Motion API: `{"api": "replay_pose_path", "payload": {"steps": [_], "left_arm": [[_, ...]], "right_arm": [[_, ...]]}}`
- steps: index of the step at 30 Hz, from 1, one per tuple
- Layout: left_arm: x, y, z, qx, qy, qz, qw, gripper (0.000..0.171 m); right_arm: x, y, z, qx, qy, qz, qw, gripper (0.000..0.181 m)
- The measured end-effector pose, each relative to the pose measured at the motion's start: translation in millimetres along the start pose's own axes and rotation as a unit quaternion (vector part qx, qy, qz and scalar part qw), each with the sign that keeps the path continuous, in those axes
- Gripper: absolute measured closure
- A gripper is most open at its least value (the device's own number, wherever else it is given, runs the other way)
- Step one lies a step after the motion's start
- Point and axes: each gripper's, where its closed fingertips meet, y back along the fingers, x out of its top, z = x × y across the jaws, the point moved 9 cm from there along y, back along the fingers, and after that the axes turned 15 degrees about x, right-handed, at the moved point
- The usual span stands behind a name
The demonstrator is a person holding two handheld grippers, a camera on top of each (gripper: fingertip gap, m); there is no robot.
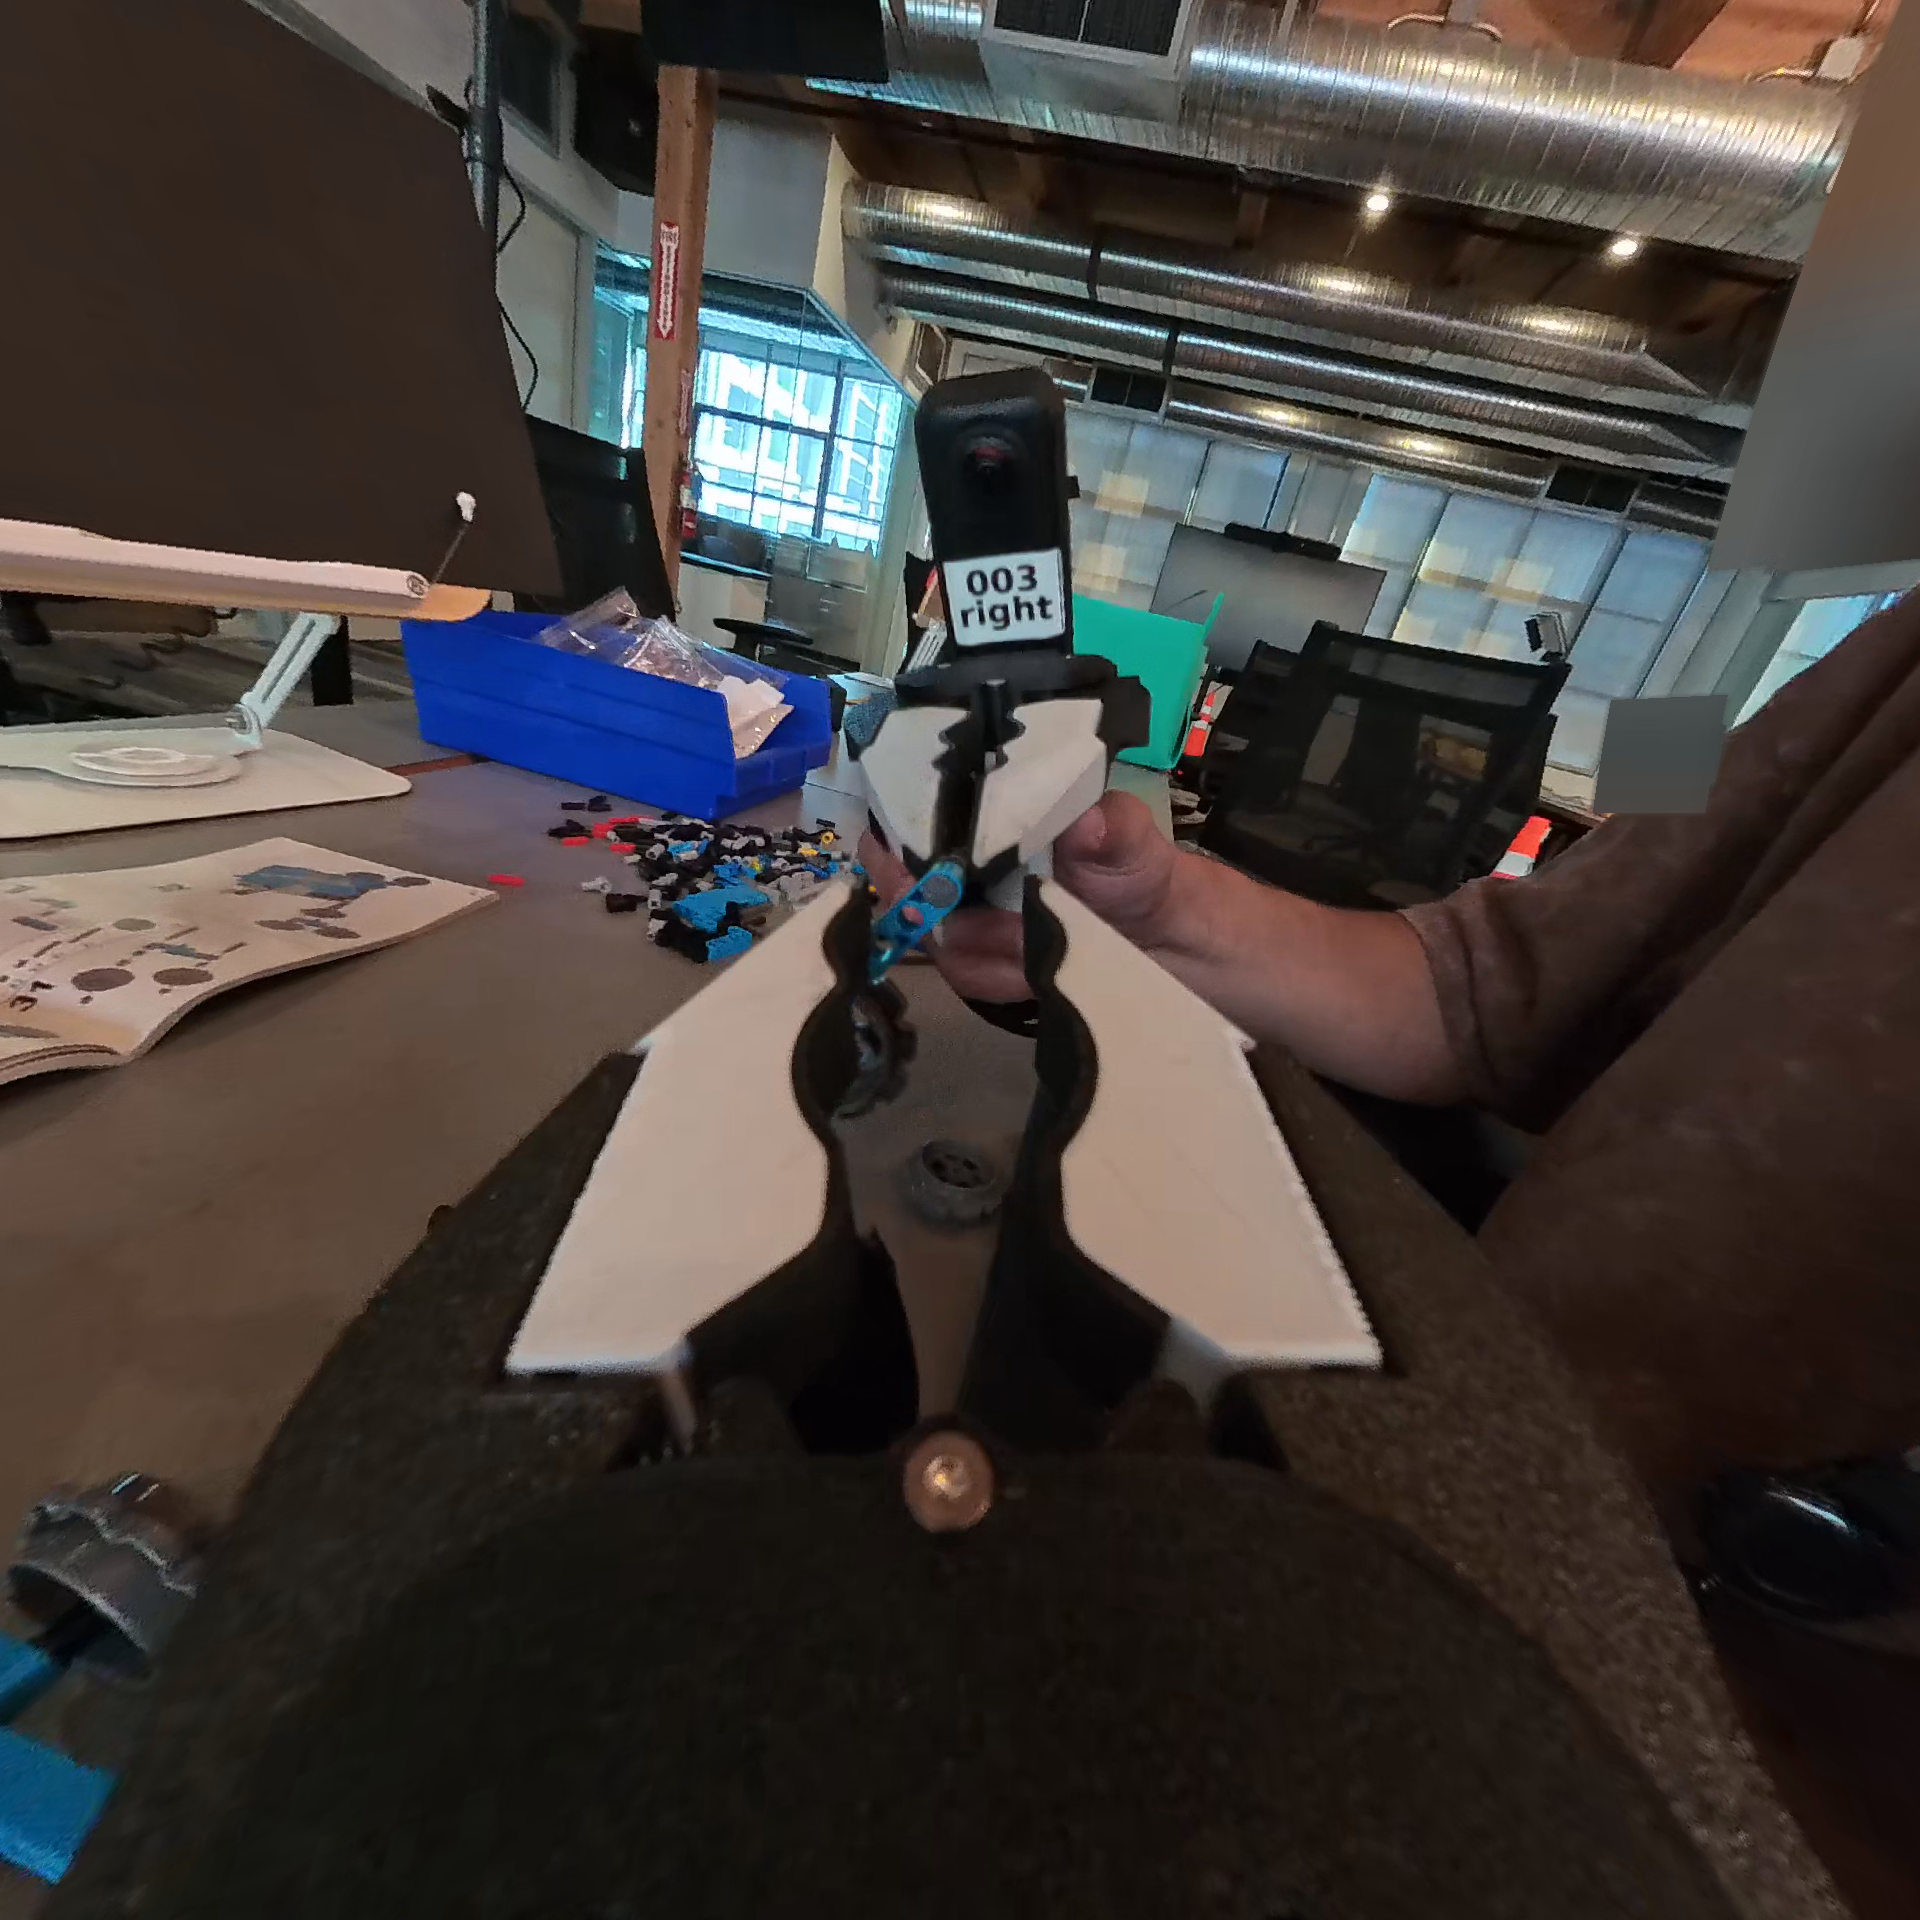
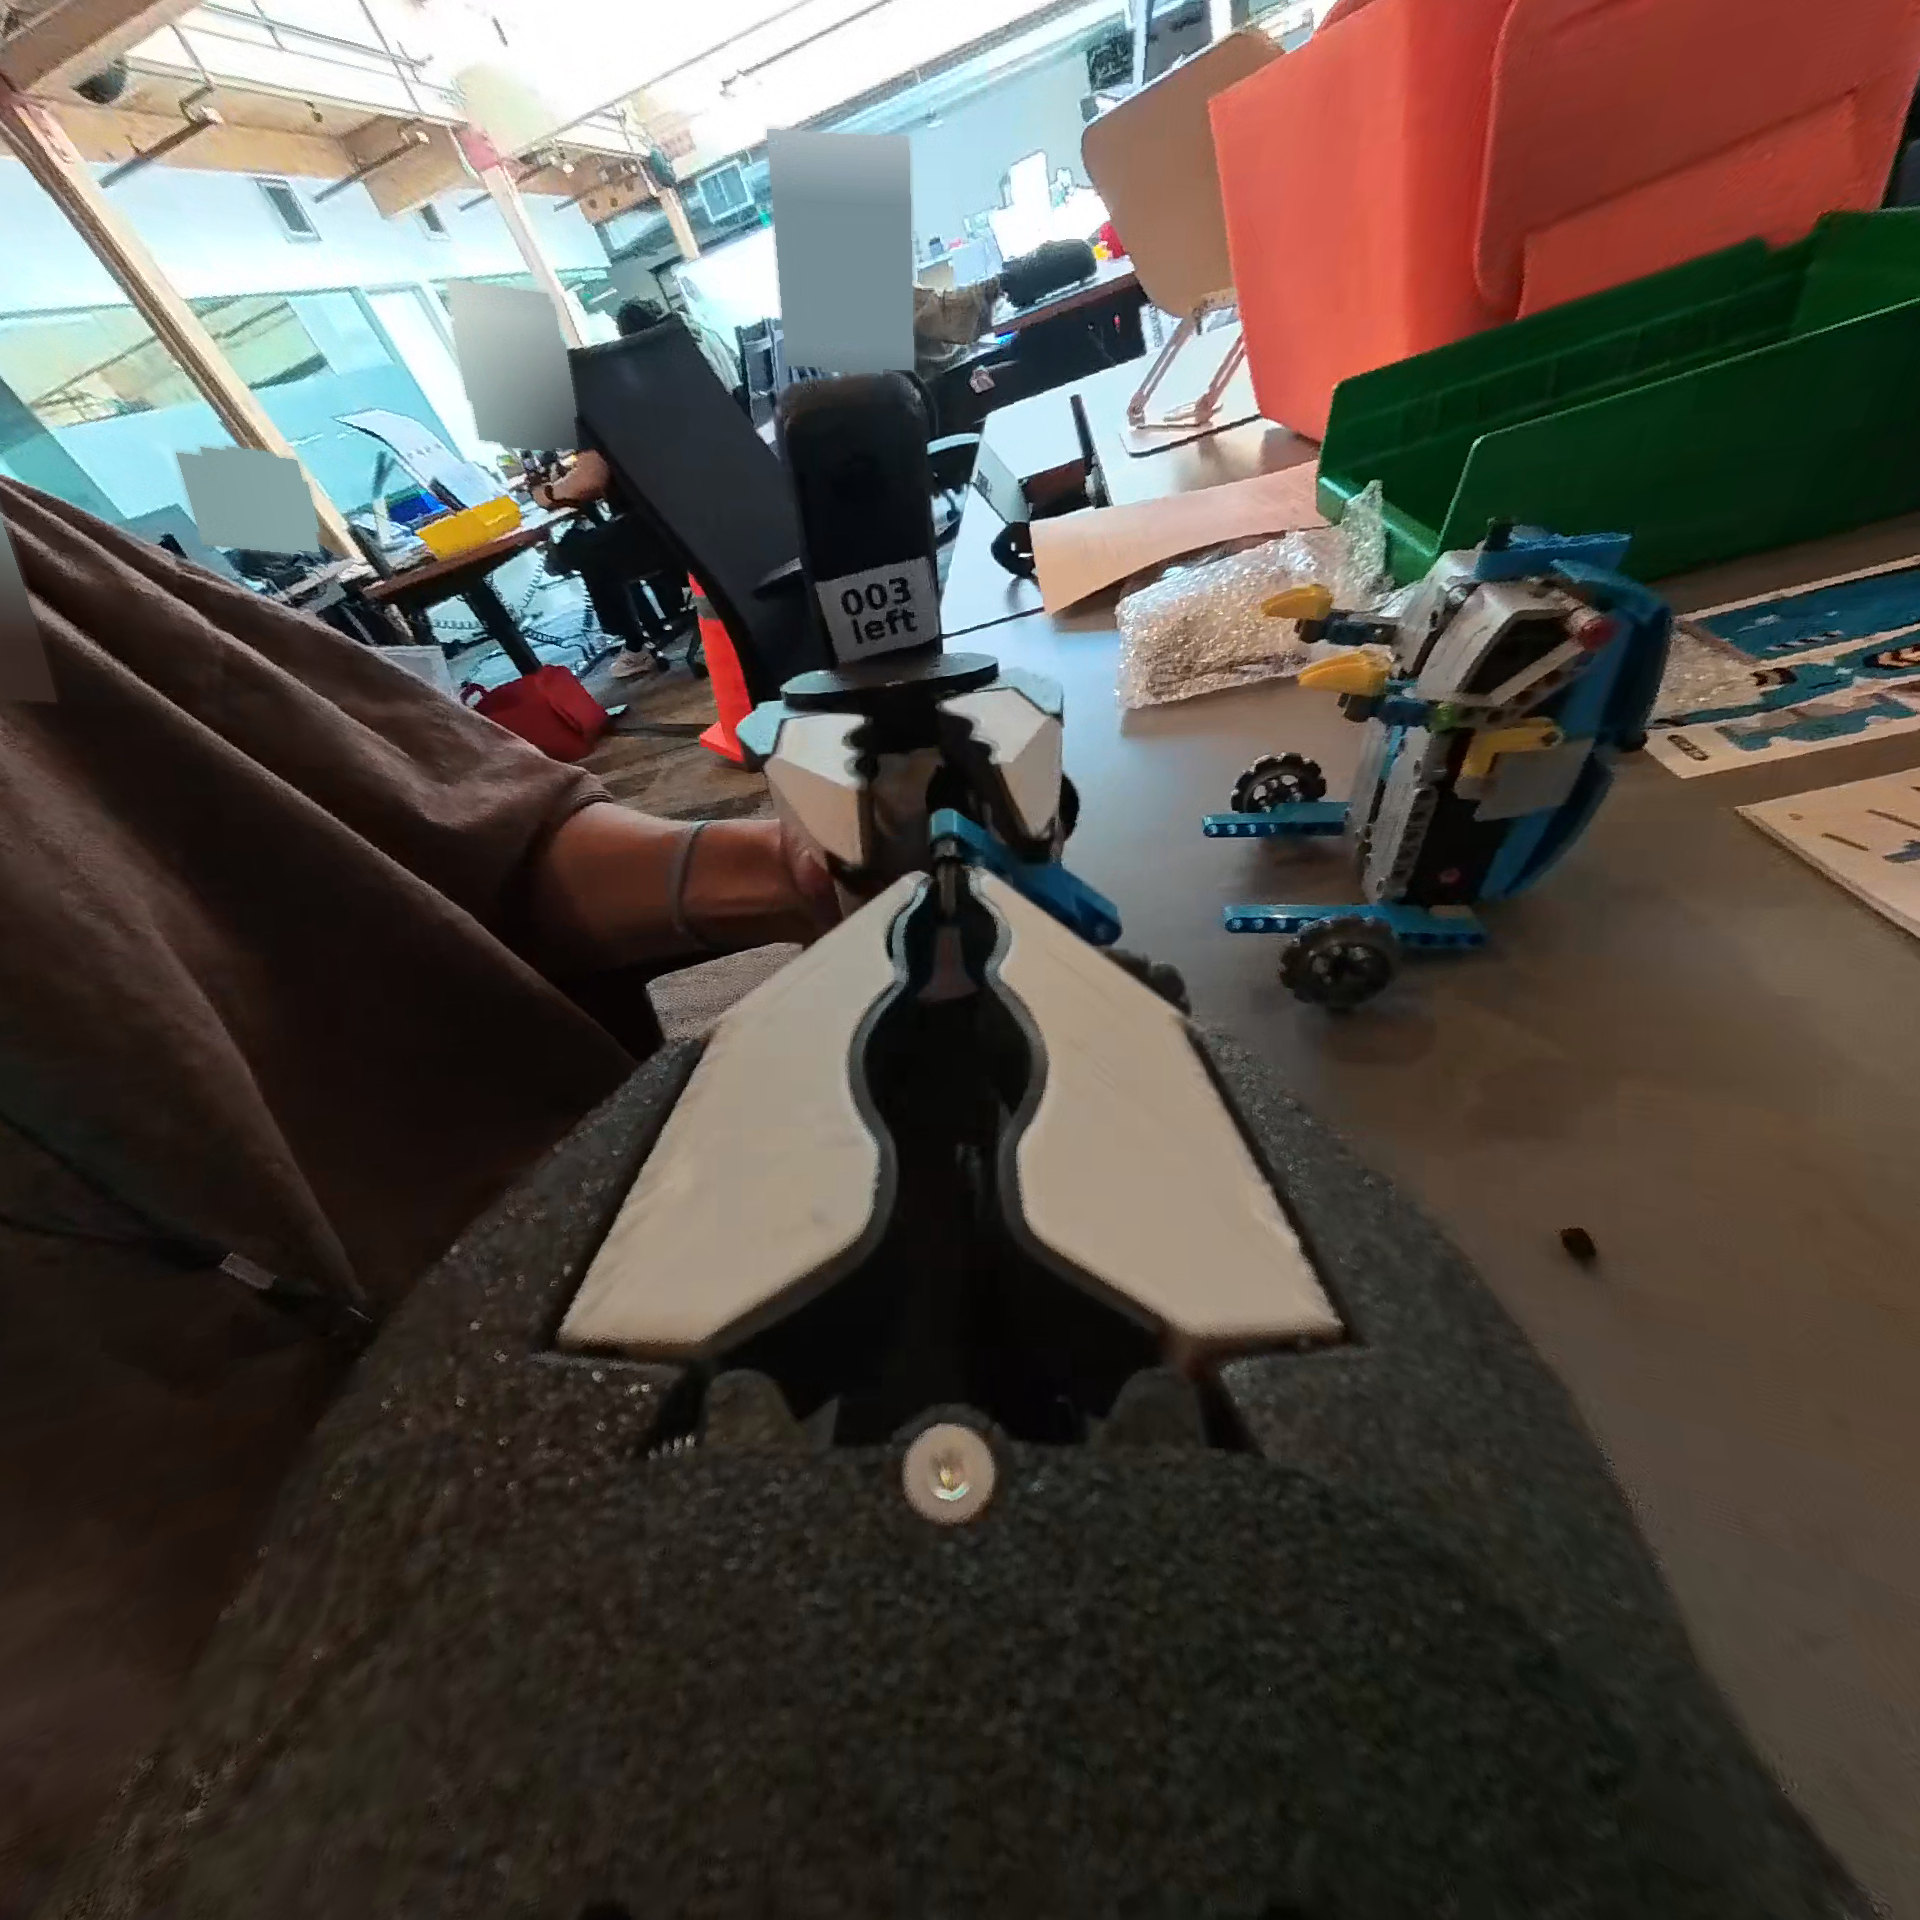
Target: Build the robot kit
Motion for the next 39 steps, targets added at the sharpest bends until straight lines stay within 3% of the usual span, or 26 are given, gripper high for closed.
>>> {"api": "replay_pose_path", "payload": {"steps": [7, 16, 19, 22, 24, 27, 32, 34, 39], "left_arm": [[-0.7, 0.8, 1.5, -0.019, 0.001, -0.006, 1.0, 0.164], [-3.4, -0.1, 2.8, -0.008, -0.014, -0.025, 1.0, 0.165], [-2.2, 2.6, -0.6, 0.015, -0.011, -0.019, 1.0, 0.165], [-1.7, 2.1, -4.3, 0.035, -0.011, -0.02, 0.999, 0.165], [-2.0, 0.7, -4.6, 0.04, -0.013, -0.022, 0.999, 0.165], [-2.2, 0.4, -5.5, 0.045, -0.012, -0.023, 0.999, 0.165], [-3.0, -0.3, -5.0, 0.044, -0.013, -0.028, 0.999, 0.165], [-3.2, -0.6, -4.8, 0.044, -0.014, -0.029, 0.999, 0.165], [-3.0, 0.0, -6.1, 0.046, -0.009, -0.027, 0.999, 0.166]], "right_arm": [[-1.9, -5.0, -2.1, 0.016, -0.001, -0.016, 1.0, 0.177], [-4.2, 2.4, -2.0, 0.008, -0.014, -0.026, 1.0, 0.174], [-7.1, 30.4, 0.9, -0.073, -0.03, -0.119, 0.99, 0.144], [-37.1, 49.7, -7.9, -0.139, -0.042, -0.309, 0.94, 0.143], [-55.9, 51.5, -11.5, -0.159, -0.058, -0.363, 0.916, 0.143], [-76.1, 50.1, -10.7, -0.17, -0.09, -0.394, 0.899, 0.138], [-89.2, 44.2, -6.6, -0.162, -0.108, -0.379, 0.905, 0.136], [-90.0, 44.1, -3.1, -0.165, -0.11, -0.377, 0.905, 0.145], [-86.1, 49.7, 2.4, -0.229, -0.035, -0.421, 0.877, 0.149]]}}
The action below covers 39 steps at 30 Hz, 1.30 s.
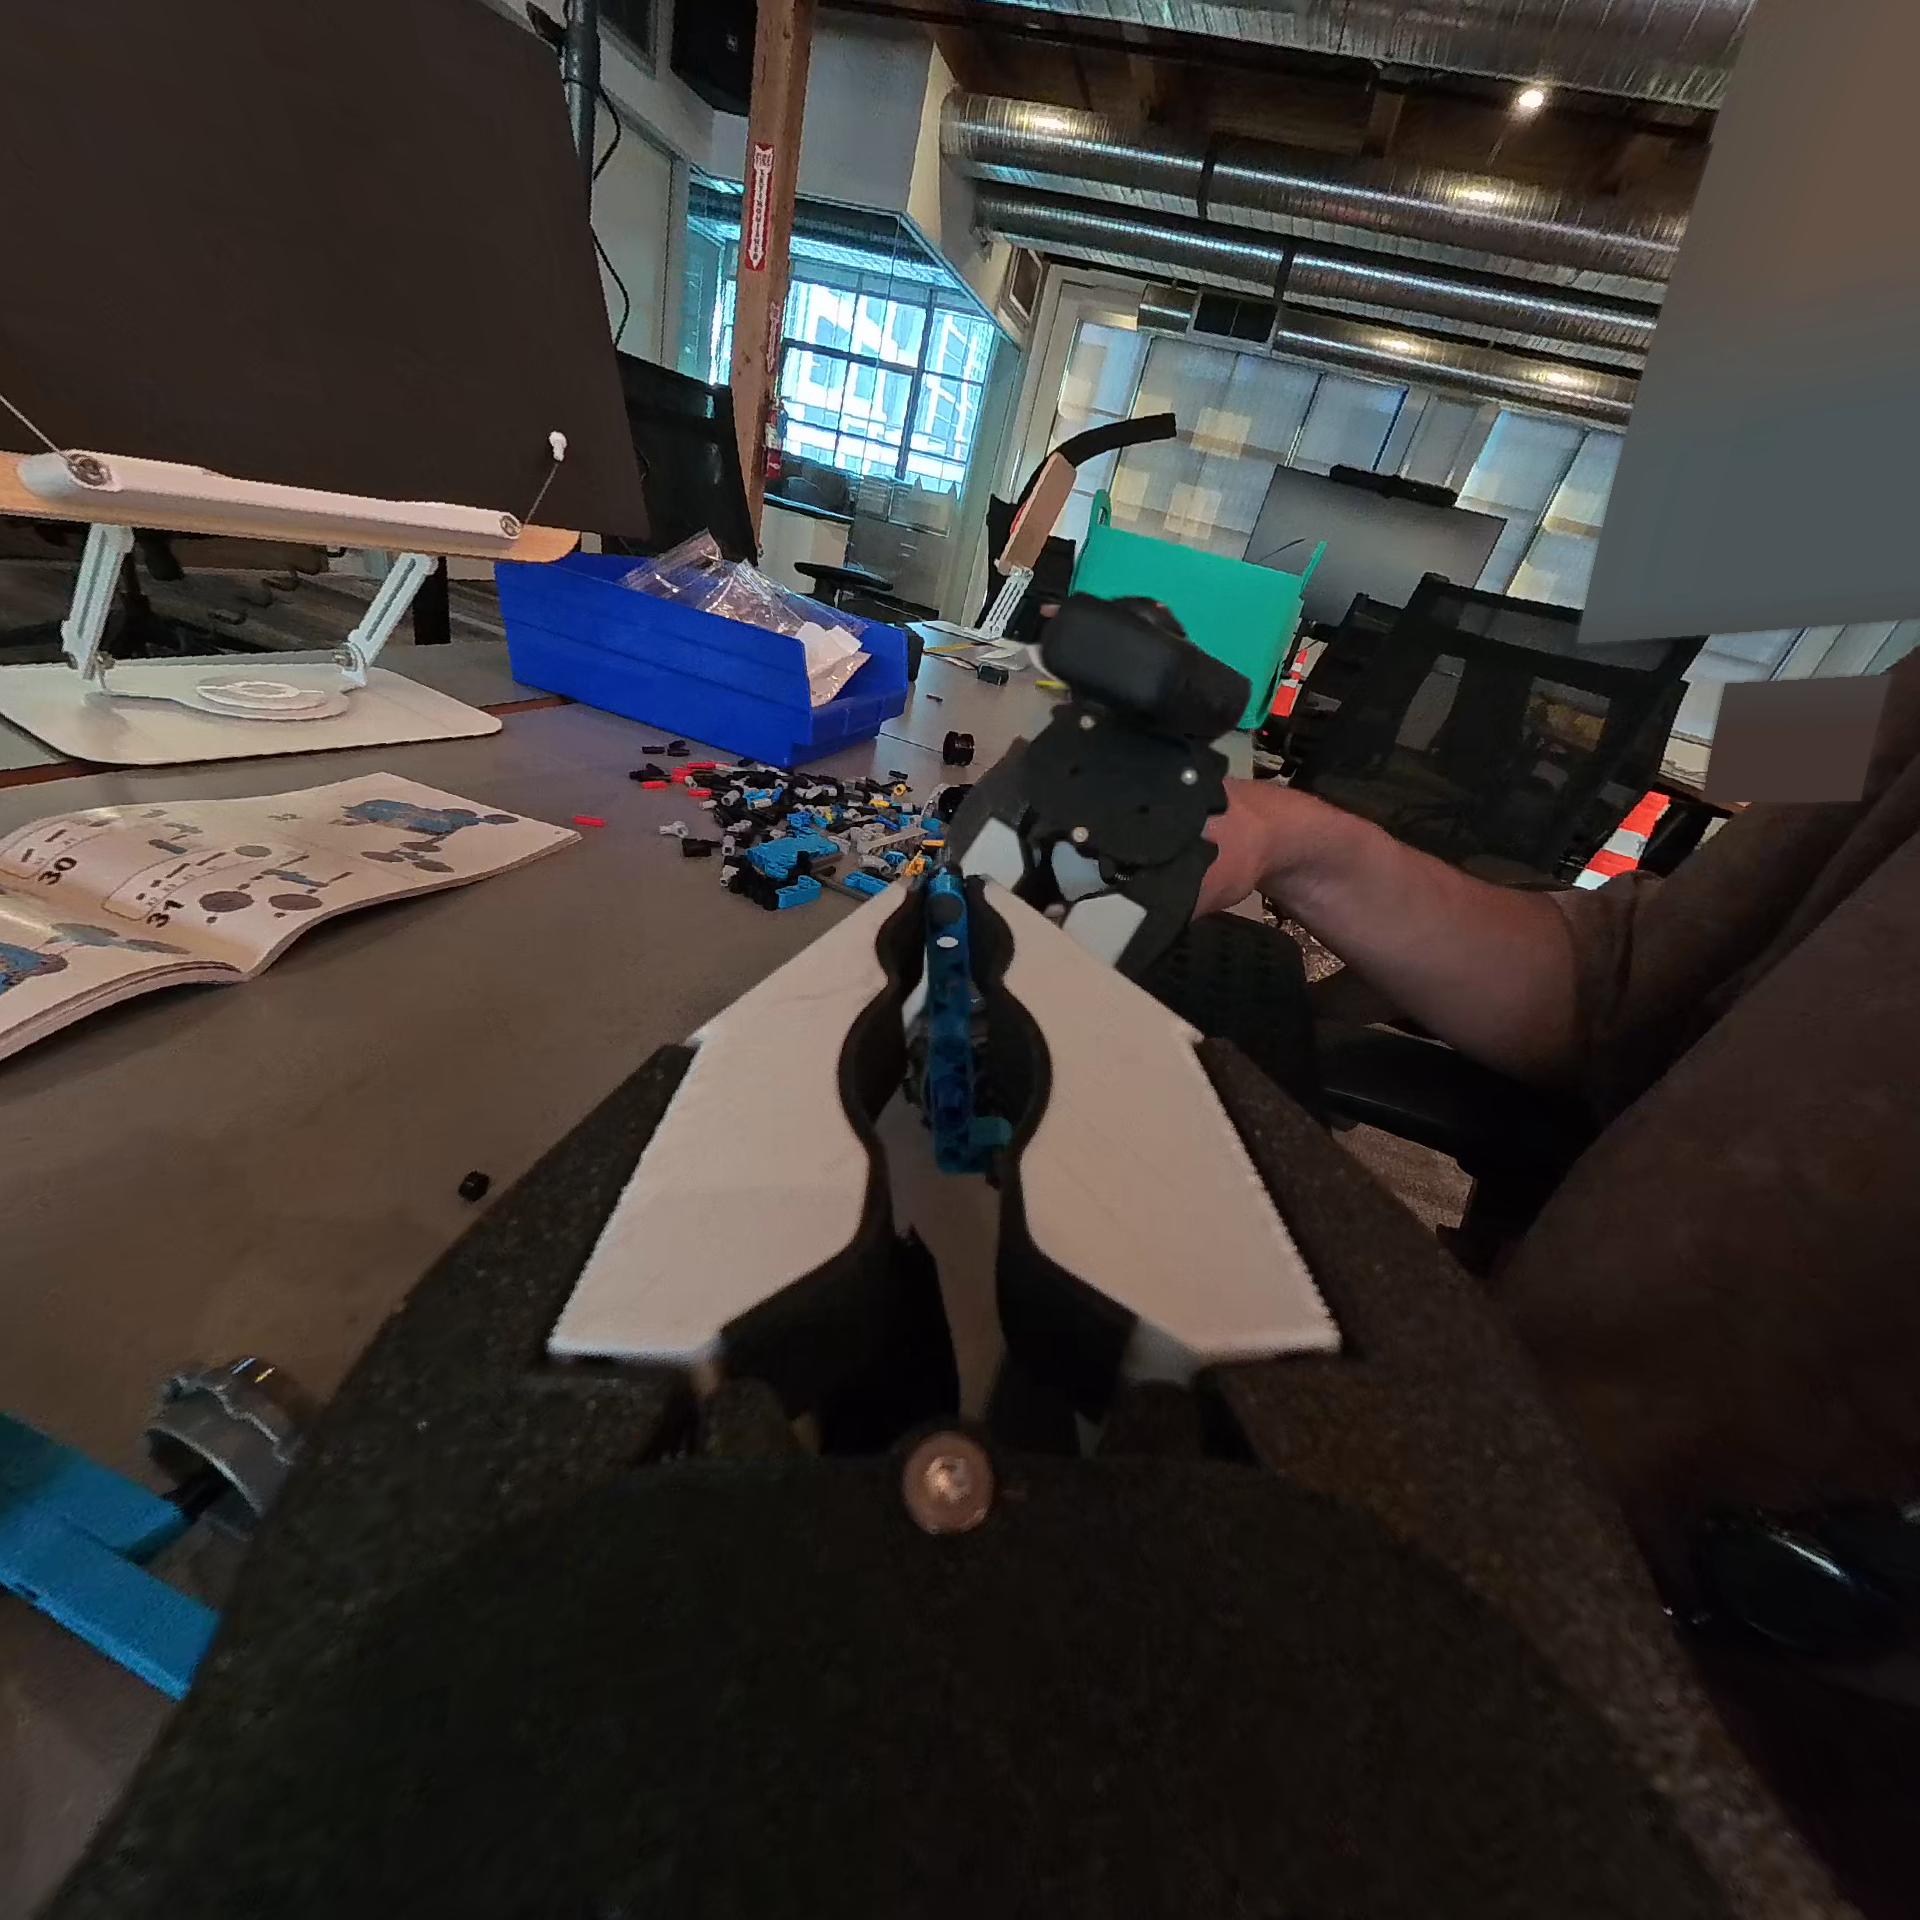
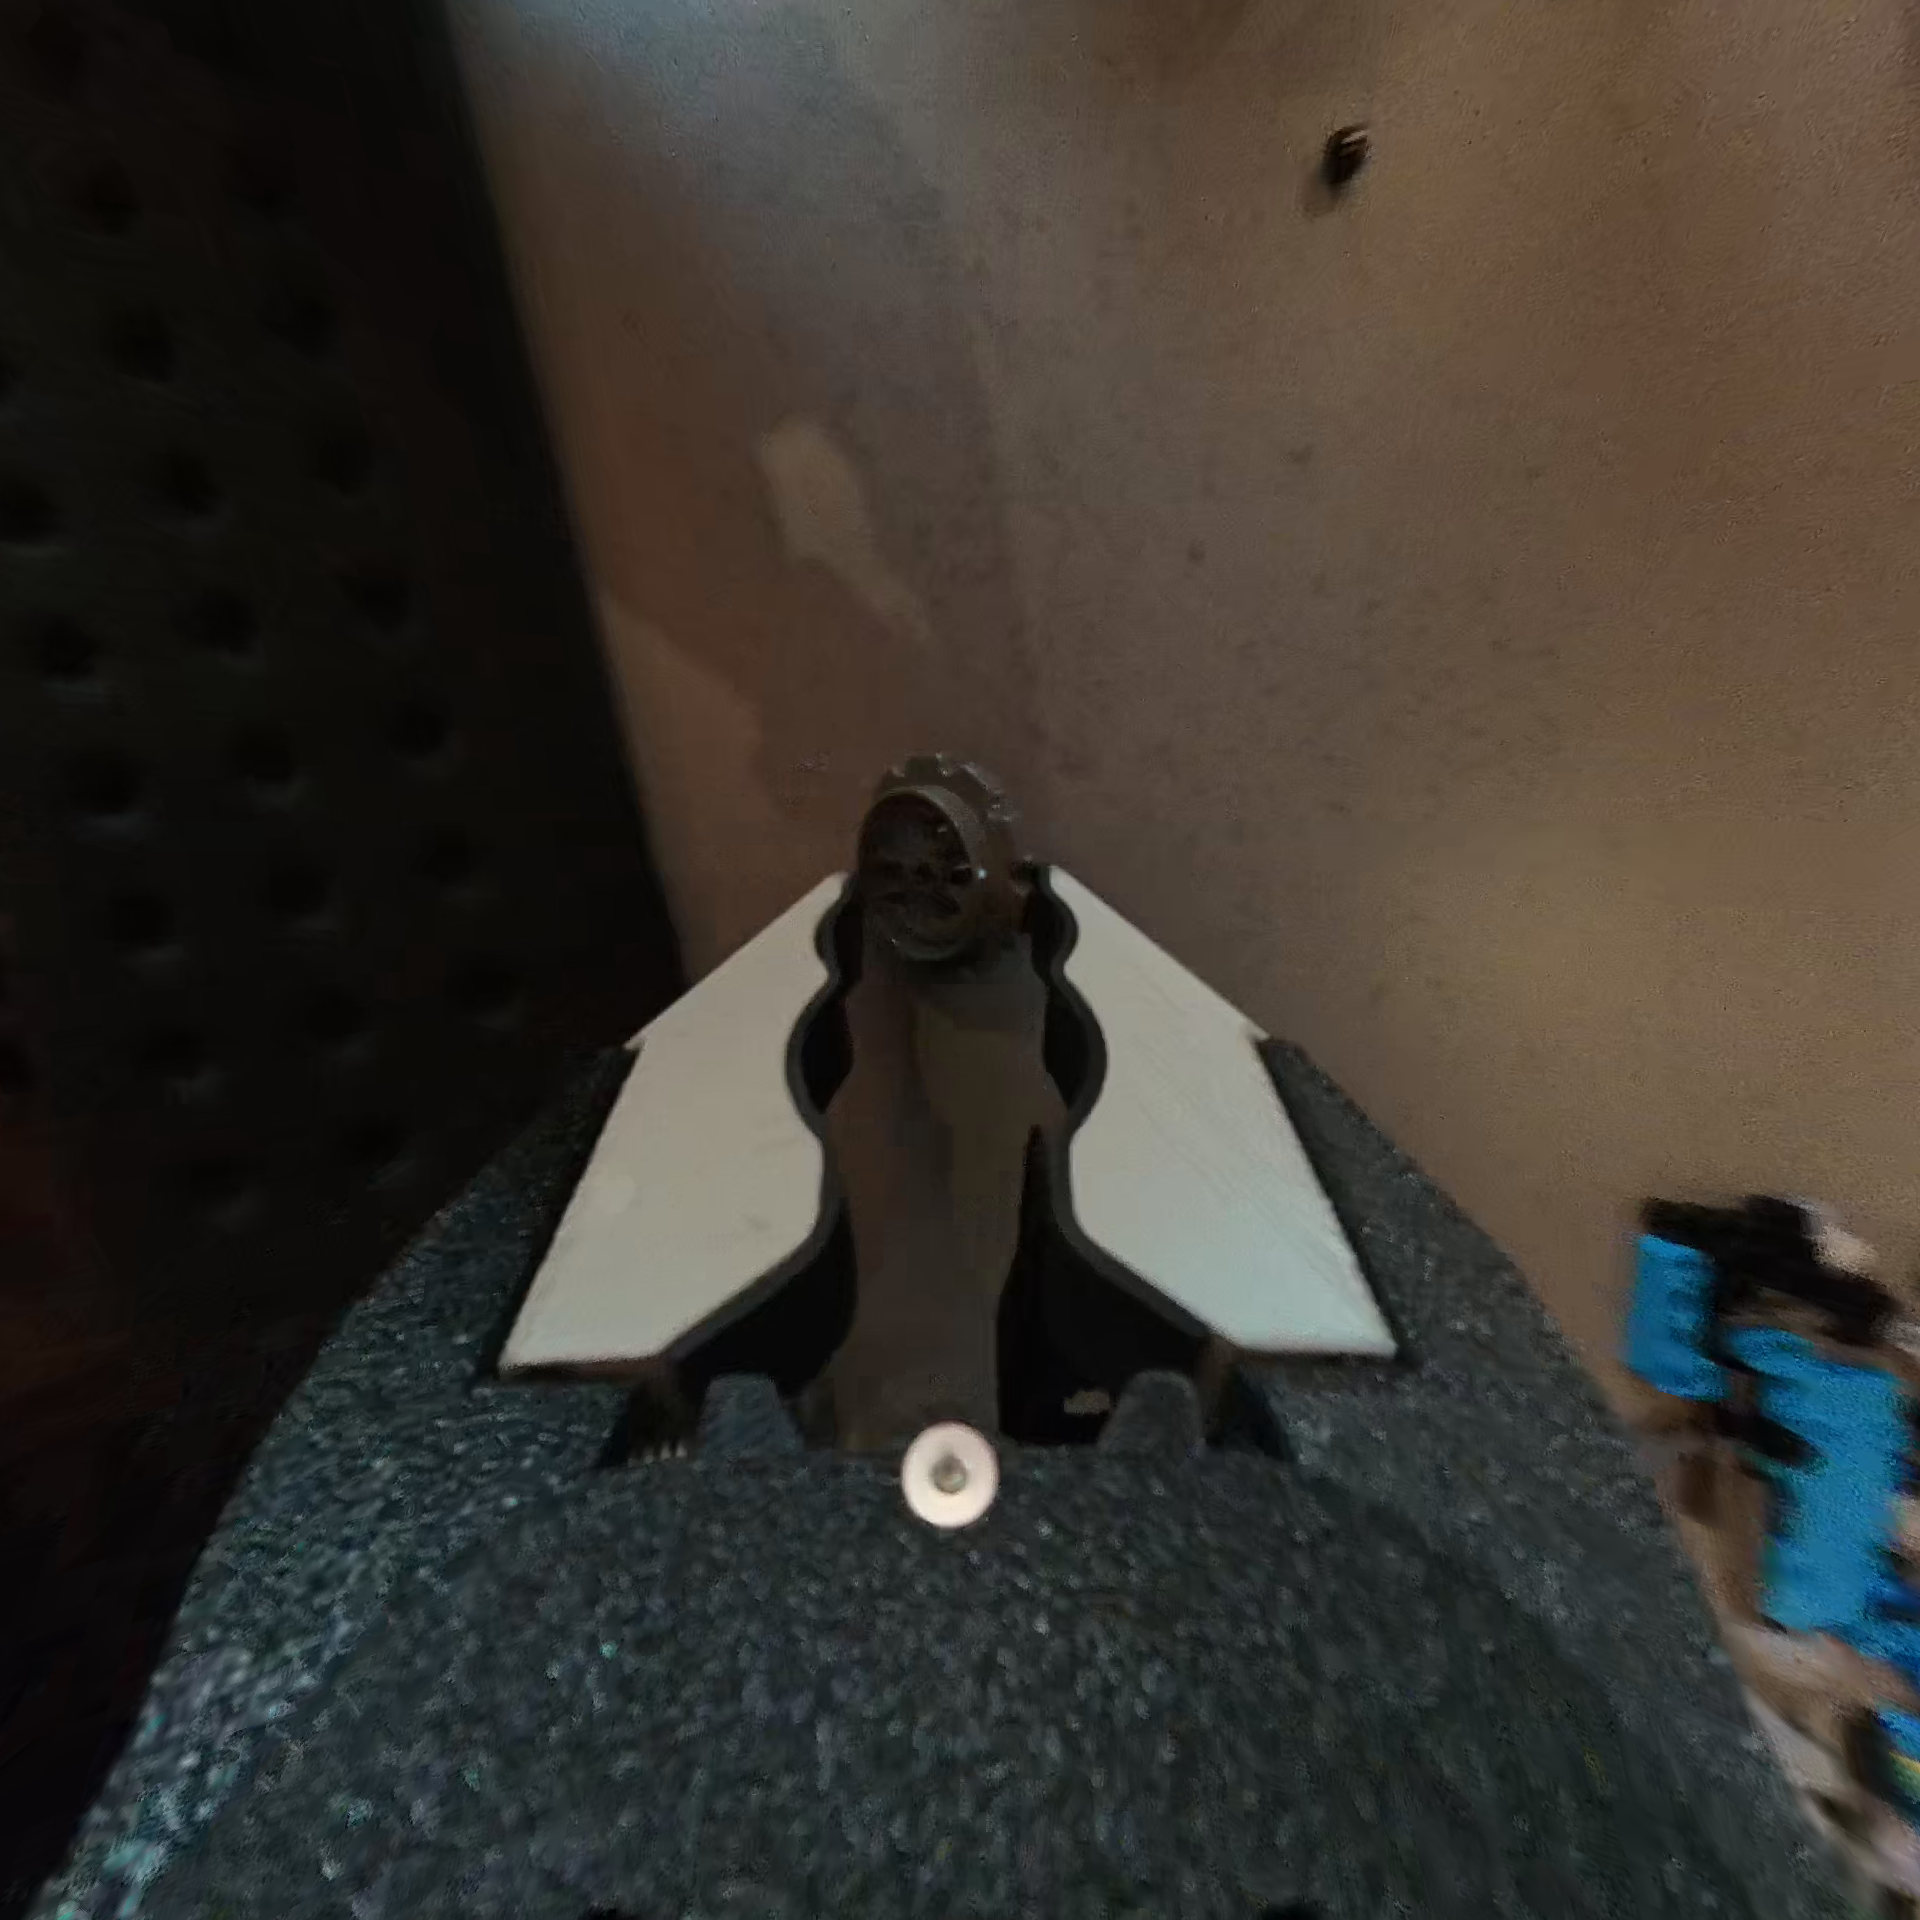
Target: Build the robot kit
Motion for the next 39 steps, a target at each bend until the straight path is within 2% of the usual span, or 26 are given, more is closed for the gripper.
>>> {"api": "replay_pose_path", "payload": {"steps": [3, 4, 6, 9, 11, 12, 18, 21, 24, 27, 30, 32, 33, 34, 36, 37, 39], "left_arm": [[-0.1, -0.2, -0.4, -0.001, 0.002, -0.001, 1.0, 0.165], [-0.1, -0.3, -0.6, -0.001, 0.003, -0.001, 1.0, 0.165], [-0.3, -0.3, -0.9, -0.002, 0.005, -0.001, 1.0, 0.165], [-0.4, -0.5, -1.4, -0.003, 0.007, -0.002, 1.0, 0.165], [-0.4, -0.4, -1.6, -0.002, 0.008, -0.002, 1.0, 0.165], [-0.4, -0.3, -1.7, -0.003, 0.008, -0.001, 1.0, 0.165], [-0.6, -0.6, -1.8, -0.001, 0.008, -0.002, 1.0, 0.165], [-0.6, -0.6, -2.0, 0.0, 0.008, -0.002, 1.0, 0.165], [-0.7, -1.2, -2.1, -0.001, 0.008, -0.003, 1.0, 0.165], [-0.9, -1.1, -1.5, -0.001, 0.006, -0.003, 1.0, 0.165], [-1.2, -0.5, -0.3, -0.01, 0.004, -0.005, 1.0, 0.165], [-1.2, -0.2, -0.3, -0.017, 0.007, -0.006, 1.0, 0.165], [-1.0, -0.2, -1.0, -0.017, 0.01, -0.005, 1.0, 0.165], [-0.8, -0.2, -1.8, -0.017, 0.014, -0.005, 1.0, 0.165], [0.0, 0.1, -3.9, -0.013, 0.023, -0.002, 1.0, 0.165], [0.4, 0.1, -5.2, -0.012, 0.029, 0.0, 0.999, 0.165], [1.3, -0.2, -8.0, -0.007, 0.045, 0.003, 0.999, 0.165]], "right_arm": [[0.9, 3.6, 4.9, -0.132, 0.056, -0.017, 0.99, 0.149], [-0.9, 1.5, 3.6, -0.137, 0.067, -0.024, 0.988, 0.149], [-2.1, 0.9, 4.1, -0.111, 0.043, -0.005, 0.993, 0.149], [-2.3, 5.6, 8.0, 0.003, -0.034, 0.066, 0.997, 0.149], [-5.8, 7.5, 10.5, 0.082, -0.083, 0.086, 0.989, 0.148], [-7.7, 8.0, 11.5, 0.099, -0.091, 0.085, 0.987, 0.148], [-6.5, 12.6, 9.3, 0.033, -0.06, 0.036, 0.997, 0.137], [0.1, 14.6, 1.1, 0.001, -0.057, 0.024, 0.998, 0.124], [2.5, 7.0, -2.9, -0.01, -0.077, -0.022, 0.997, 0.114], [6.2, -3.6, -1.7, 0.001, -0.094, -0.042, 0.995, 0.122], [8.9, -3.5, -1.3, 0.008, -0.09, -0.049, 0.995, 0.141], [10.5, -0.1, 1.8, -0.011, -0.068, -0.046, 0.997, 0.14], [15.2, 5.0, 3.7, -0.014, -0.054, -0.015, 0.998, 0.141], [23.4, 12.8, 5.1, -0.003, -0.044, 0.046, 0.998, 0.14], [43.0, 33.5, 5.2, 0.058, -0.019, 0.218, 0.974, 0.14], [50.7, 42.9, 5.9, 0.104, -0.012, 0.302, 0.947, 0.141], [61.2, 48.6, 13.7, 0.211, -0.05, 0.439, 0.872, 0.14]]}}
